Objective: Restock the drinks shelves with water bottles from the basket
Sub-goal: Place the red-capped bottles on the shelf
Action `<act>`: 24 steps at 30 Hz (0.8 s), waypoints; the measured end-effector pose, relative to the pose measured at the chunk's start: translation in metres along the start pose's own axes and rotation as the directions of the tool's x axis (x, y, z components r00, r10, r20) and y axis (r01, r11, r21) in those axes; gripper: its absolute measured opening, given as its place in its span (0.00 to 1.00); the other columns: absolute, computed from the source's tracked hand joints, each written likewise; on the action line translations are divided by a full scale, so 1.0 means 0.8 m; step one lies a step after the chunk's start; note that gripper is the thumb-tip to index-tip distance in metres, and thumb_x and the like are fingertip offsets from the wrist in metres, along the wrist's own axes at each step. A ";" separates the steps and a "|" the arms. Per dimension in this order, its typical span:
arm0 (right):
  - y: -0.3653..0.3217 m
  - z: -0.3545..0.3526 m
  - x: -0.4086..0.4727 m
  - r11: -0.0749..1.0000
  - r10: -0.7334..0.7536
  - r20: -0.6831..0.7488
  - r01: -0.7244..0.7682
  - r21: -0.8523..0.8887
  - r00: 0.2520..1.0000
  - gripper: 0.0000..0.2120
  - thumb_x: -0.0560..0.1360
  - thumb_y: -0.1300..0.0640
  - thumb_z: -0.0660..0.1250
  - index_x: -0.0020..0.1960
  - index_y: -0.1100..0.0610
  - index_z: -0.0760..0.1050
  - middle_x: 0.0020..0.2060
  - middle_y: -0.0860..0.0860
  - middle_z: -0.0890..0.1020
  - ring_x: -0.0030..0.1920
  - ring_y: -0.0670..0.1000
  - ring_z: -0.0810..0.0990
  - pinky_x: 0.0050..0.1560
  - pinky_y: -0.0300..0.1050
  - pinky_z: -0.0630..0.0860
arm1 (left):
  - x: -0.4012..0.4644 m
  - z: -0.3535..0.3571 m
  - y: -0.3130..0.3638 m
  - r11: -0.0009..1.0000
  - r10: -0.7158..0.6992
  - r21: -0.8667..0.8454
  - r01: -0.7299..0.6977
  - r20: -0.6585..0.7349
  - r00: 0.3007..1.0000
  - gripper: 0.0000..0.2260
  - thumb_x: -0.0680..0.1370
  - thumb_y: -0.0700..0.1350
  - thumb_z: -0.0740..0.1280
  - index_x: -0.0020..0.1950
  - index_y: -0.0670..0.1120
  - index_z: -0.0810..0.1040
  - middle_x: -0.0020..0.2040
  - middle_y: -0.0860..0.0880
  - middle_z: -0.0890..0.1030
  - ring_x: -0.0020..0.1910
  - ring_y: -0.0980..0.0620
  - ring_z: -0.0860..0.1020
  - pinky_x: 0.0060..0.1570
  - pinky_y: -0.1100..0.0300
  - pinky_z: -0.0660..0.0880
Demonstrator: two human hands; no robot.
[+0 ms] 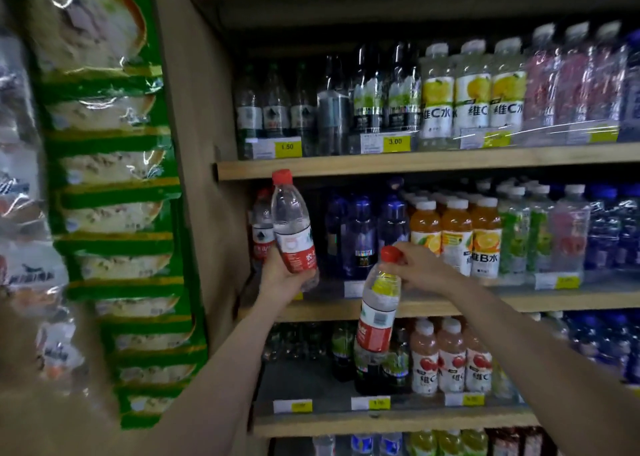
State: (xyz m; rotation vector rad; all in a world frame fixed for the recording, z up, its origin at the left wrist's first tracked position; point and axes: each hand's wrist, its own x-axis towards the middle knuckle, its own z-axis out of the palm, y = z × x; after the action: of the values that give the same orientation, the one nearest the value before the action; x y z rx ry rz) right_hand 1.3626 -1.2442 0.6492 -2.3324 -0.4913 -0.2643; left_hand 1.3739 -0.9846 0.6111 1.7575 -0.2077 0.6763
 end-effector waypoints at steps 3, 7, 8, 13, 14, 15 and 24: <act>-0.007 0.007 0.004 0.998 0.034 -0.009 -0.034 0.045 0.999 0.11 0.73 0.48 0.68 0.50 0.53 0.73 0.45 0.52 0.80 0.45 0.49 0.80 0.41 0.41 0.78 | 0.039 -0.009 -0.016 0.991 0.050 0.122 -0.047 -0.026 0.998 0.32 0.60 0.34 0.78 0.57 0.46 0.67 0.53 0.45 0.78 0.50 0.46 0.78 0.46 0.57 0.75; -0.013 0.016 0.018 0.995 0.056 -0.001 -0.056 0.080 0.998 0.14 0.72 0.46 0.69 0.53 0.53 0.73 0.49 0.52 0.81 0.51 0.51 0.80 0.50 0.51 0.80 | 0.077 -0.015 -0.045 0.981 0.045 0.189 -0.030 -0.077 0.996 0.34 0.59 0.34 0.79 0.59 0.43 0.67 0.56 0.41 0.77 0.55 0.41 0.77 0.53 0.46 0.75; -0.014 0.018 0.021 0.994 0.063 0.006 -0.063 0.084 0.998 0.15 0.72 0.46 0.69 0.53 0.54 0.74 0.51 0.53 0.81 0.52 0.52 0.80 0.52 0.54 0.79 | 0.082 -0.016 -0.053 0.980 0.043 0.197 -0.026 -0.080 0.996 0.35 0.59 0.33 0.79 0.60 0.42 0.66 0.57 0.40 0.77 0.56 0.41 0.76 0.54 0.47 0.74; -0.012 0.026 0.034 0.995 0.050 0.005 -0.050 0.088 0.999 0.09 0.71 0.44 0.69 0.47 0.45 0.72 0.49 0.51 0.82 0.50 0.51 0.81 0.53 0.56 0.79 | 0.083 -0.027 -0.085 0.963 0.061 0.264 -0.044 -0.055 0.997 0.32 0.58 0.32 0.79 0.58 0.40 0.70 0.54 0.43 0.78 0.54 0.45 0.77 0.49 0.55 0.71; -0.013 0.028 0.038 0.995 0.052 0.005 -0.053 0.083 0.999 0.08 0.71 0.44 0.69 0.46 0.43 0.72 0.49 0.50 0.82 0.50 0.51 0.81 0.52 0.55 0.79 | 0.080 -0.029 -0.091 0.957 0.056 0.288 -0.037 -0.057 0.997 0.32 0.58 0.33 0.79 0.58 0.40 0.70 0.54 0.42 0.78 0.53 0.46 0.76 0.49 0.57 0.69; -0.013 0.030 0.041 0.995 0.058 0.009 -0.059 0.083 0.998 0.08 0.71 0.44 0.69 0.46 0.43 0.72 0.48 0.50 0.82 0.49 0.50 0.81 0.52 0.55 0.79 | 0.079 -0.031 -0.095 0.952 0.038 0.305 -0.018 -0.058 0.998 0.32 0.59 0.34 0.79 0.59 0.40 0.70 0.55 0.41 0.78 0.53 0.46 0.76 0.49 0.58 0.67; -0.020 0.038 0.051 0.992 0.067 0.076 -0.075 0.099 0.995 0.15 0.73 0.50 0.69 0.57 0.55 0.74 0.52 0.55 0.81 0.53 0.53 0.80 0.53 0.54 0.79 | 0.090 -0.044 -0.109 0.940 -0.123 0.323 0.108 0.026 0.992 0.37 0.59 0.37 0.80 0.64 0.41 0.69 0.60 0.41 0.78 0.57 0.45 0.77 0.53 0.57 0.70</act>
State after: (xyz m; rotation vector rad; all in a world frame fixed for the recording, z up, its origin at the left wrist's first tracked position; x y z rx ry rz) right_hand 1.3944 -1.2013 0.6511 -2.2614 -0.4456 -0.1180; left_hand 1.4623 -0.9104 0.5834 2.0812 -0.0244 0.6093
